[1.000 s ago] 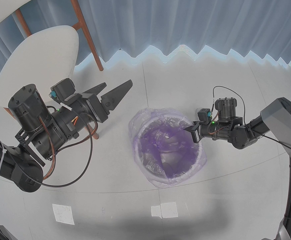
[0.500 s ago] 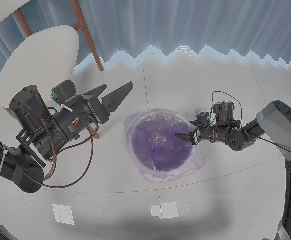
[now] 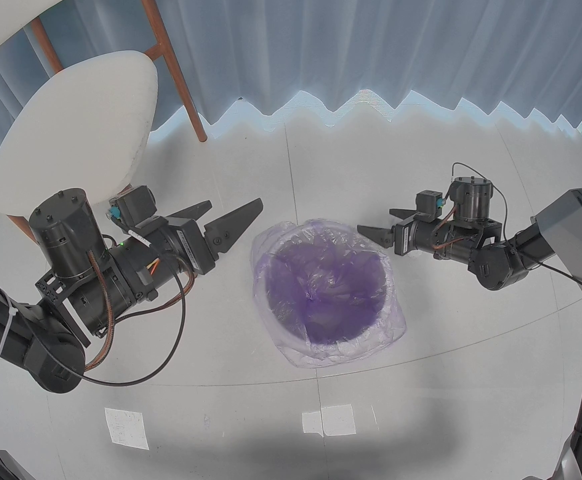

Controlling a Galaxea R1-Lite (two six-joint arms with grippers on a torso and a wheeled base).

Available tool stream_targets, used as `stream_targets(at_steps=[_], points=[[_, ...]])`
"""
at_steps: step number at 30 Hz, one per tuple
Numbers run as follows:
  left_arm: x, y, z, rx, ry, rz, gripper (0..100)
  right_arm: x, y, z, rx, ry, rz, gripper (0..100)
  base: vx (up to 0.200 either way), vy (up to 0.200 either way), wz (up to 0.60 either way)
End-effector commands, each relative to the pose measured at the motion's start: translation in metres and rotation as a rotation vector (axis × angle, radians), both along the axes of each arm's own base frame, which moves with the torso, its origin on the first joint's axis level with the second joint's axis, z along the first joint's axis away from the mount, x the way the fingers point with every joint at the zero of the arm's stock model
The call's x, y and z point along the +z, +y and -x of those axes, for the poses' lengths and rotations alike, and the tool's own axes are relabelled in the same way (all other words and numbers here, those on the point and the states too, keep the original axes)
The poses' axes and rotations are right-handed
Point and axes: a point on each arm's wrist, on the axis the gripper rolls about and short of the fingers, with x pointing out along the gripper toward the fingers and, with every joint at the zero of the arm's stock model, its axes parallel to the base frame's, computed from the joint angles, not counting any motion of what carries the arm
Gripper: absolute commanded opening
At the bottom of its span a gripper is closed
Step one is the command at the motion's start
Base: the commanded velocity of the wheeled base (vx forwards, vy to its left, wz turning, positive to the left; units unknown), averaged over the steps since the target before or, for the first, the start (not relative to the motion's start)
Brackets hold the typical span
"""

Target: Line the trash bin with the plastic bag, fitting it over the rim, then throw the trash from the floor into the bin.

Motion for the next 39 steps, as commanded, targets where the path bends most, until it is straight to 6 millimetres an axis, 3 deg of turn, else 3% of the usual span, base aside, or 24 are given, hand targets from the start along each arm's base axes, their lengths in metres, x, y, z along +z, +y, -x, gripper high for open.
stream_targets(at_steps=[1,7,12,14,18,19,20,21,23,25,26,33,39], points=[[-0.007,0.006,-0.002,0.02,0.034,-0.016,100,0.027,-0.021,0.012,-0.056,-0.055,-0.085,100,0.0,0.0,0.0],[-0.023,0.007,0.001,-0.024,0.087,-0.046,100,0.049,-0.04,0.031,-0.107,-0.013,-0.355,100,0.0,0.0,0.0],[-0.044,0.021,-0.015,0.021,0.157,-0.071,100,0.034,-0.059,0.045,-0.157,-0.002,-0.502,100,0.0,0.0,0.0],[-0.074,0.031,-0.032,0.033,0.243,-0.099,100,0.009,-0.07,0.06,-0.178,-0.03,-0.539,100,0.0,0.0,0.0],[-0.124,0.051,-0.054,-0.069,0.358,-0.104,100,-0.045,-0.069,0.088,-0.193,0.024,-0.542,100,0.0,0.0,0.0],[-0.128,0.053,-0.056,-0.077,0.363,-0.104,100,-0.048,-0.069,0.09,-0.196,0.035,-0.54,100,0.0,0.0,0.0],[-0.151,0.062,-0.062,-0.131,0.383,-0.095,100,-0.054,-0.068,0.1,-0.21,0.075,-0.527,100,0.0,0.0,0.0],[-0.153,0.063,-0.063,-0.134,0.384,-0.093,100,-0.054,-0.068,0.101,-0.211,0.077,-0.528,100,0.0,0.0,0.0],[-0.185,0.076,-0.067,-0.2,0.376,-0.082,100,-0.048,-0.071,0.106,-0.218,0.077,-0.548,100,0.0,0.0,0.0],[-0.189,0.077,-0.067,-0.214,0.377,-0.083,100,-0.047,-0.071,0.106,-0.22,0.076,-0.553,100,0.0,0.0,0.0],[-0.203,0.085,-0.066,-0.28,0.398,-0.105,100,-0.039,-0.07,0.107,-0.214,0.063,-0.573,100,0.0,0.0,0.0],[-0.226,0.089,-0.068,-0.347,0.431,-0.103,100,-0.021,-0.065,0.099,-0.175,-0.005,-0.586,100,0.0,0.0,0.0],[-0.237,0.08,-0.086,-0.368,0.416,-0.091,100,-0.016,-0.054,0.108,-0.145,0.007,-0.591,100,0.0,0.0,0.0]])
